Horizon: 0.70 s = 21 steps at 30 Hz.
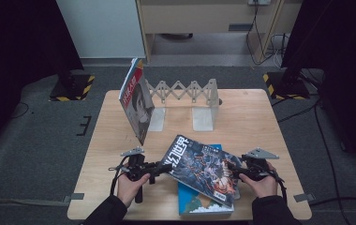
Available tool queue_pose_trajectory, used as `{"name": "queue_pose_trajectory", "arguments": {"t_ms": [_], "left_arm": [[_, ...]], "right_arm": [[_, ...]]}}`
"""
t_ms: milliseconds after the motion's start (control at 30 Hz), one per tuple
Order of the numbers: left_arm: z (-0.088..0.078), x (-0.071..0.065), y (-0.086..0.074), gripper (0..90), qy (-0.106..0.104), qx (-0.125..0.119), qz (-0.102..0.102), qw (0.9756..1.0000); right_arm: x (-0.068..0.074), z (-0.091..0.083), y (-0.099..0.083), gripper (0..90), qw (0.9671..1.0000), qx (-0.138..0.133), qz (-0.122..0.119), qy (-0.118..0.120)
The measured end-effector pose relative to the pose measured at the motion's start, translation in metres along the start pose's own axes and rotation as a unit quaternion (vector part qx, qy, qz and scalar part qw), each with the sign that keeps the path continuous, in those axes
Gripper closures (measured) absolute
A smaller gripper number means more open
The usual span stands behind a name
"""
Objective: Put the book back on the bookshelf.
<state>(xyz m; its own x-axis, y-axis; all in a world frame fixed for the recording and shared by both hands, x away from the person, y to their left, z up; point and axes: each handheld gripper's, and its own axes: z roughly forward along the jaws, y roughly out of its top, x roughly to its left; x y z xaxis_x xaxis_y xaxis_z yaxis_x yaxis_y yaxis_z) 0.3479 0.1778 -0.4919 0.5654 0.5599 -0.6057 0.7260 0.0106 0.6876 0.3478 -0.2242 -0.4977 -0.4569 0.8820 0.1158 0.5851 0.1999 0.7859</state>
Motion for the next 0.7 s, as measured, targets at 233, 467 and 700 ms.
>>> {"name": "queue_pose_trajectory", "arguments": {"t_ms": [233,467,700], "left_arm": [[0.011,0.005,0.003,53.7,0.011,0.006,-0.021,0.9997],[0.02,0.004,0.008,62.1,-0.003,0.018,-0.047,0.9987],[0.015,-0.006,0.019,70.7,-0.01,0.009,-0.066,0.9977]], "right_arm": [[-0.001,0.0,0.0,28.6,1.0,0.0,0.0,0.001],[-0.001,0.0,0.0,28.3,1.0,0.0,-0.001,0.0],[-0.004,-0.002,0.001,28.4,1.0,-0.001,0.001,-0.001]]}}
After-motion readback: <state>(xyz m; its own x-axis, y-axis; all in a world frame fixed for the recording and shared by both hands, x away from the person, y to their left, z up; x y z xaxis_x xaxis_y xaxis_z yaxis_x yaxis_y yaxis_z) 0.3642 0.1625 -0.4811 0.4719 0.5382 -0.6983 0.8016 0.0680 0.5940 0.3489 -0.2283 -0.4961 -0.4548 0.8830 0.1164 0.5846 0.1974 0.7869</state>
